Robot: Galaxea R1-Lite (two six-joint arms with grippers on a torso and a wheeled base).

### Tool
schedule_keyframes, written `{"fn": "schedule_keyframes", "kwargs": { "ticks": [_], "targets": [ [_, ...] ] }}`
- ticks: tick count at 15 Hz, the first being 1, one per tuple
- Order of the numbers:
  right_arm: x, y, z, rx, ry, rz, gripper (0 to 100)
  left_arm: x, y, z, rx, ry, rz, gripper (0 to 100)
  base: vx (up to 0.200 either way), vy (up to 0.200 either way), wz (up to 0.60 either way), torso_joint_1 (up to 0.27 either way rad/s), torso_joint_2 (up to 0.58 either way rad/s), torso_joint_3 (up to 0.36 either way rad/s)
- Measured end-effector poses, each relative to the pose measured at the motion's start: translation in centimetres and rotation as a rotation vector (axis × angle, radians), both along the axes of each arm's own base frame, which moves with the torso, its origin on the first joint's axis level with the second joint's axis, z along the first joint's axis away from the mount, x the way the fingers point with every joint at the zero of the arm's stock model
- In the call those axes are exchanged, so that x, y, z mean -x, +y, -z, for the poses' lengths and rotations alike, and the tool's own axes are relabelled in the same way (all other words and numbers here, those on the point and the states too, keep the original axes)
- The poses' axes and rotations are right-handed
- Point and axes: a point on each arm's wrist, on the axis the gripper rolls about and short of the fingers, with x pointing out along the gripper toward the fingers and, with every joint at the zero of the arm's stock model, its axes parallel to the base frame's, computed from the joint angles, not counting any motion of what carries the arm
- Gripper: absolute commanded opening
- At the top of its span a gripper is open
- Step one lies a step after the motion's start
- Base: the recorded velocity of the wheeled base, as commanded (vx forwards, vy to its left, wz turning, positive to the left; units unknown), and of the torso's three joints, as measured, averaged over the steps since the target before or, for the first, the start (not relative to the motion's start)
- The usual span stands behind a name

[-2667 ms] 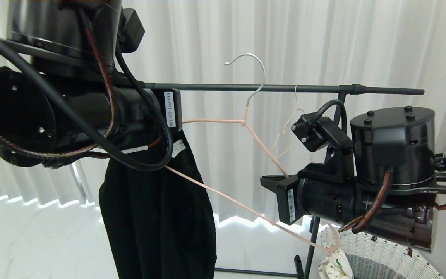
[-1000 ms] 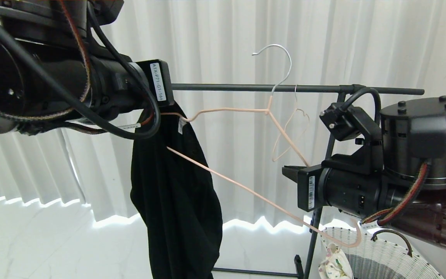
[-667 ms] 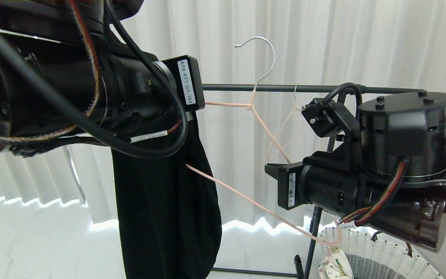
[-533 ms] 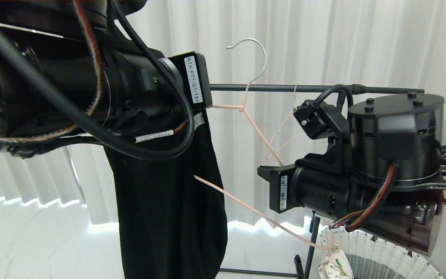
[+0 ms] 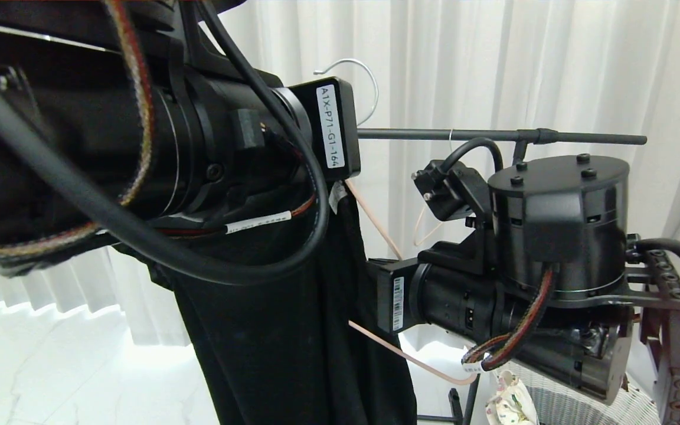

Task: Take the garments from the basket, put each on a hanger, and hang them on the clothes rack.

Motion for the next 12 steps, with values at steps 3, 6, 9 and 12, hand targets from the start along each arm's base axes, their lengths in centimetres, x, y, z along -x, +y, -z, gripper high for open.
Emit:
{"fn": "schedule_keyframes", "kwargs": {
  "ticks": [3, 6, 9, 12],
  "targets": [
    [-0.9, -0.5, 0.2, 0.010, -0.005, 0.055, 0, 0.4, 0.8, 0.1, -0.064, -0.026, 0.016, 0, 0.000, 0.000, 0.00, 0.000, 0.00, 0.000],
    [-1.8, -0.9, 0.2, 0.015, -0.013, 0.100, 0, 1.1, 2.1, 1.0, -0.158, -0.037, 0.054, 100, 0.000, 0.000, 0.00, 0.000, 0.00, 0.000],
    [-2.1, -1.0, -0.2, 0.006, -0.062, 0.156, 0, 1.7, 3.1, 1.9, -0.194, -0.027, 0.068, 100, 0.000, 0.000, 0.00, 0.000, 0.00, 0.000],
    [-2.5, -1.1, -0.9, -0.031, -0.132, 0.172, 0, 2.3, 3.9, 2.1, -0.196, -0.026, 0.068, 100, 0.000, 0.000, 0.00, 0.000, 0.00, 0.000]
  ]
}}
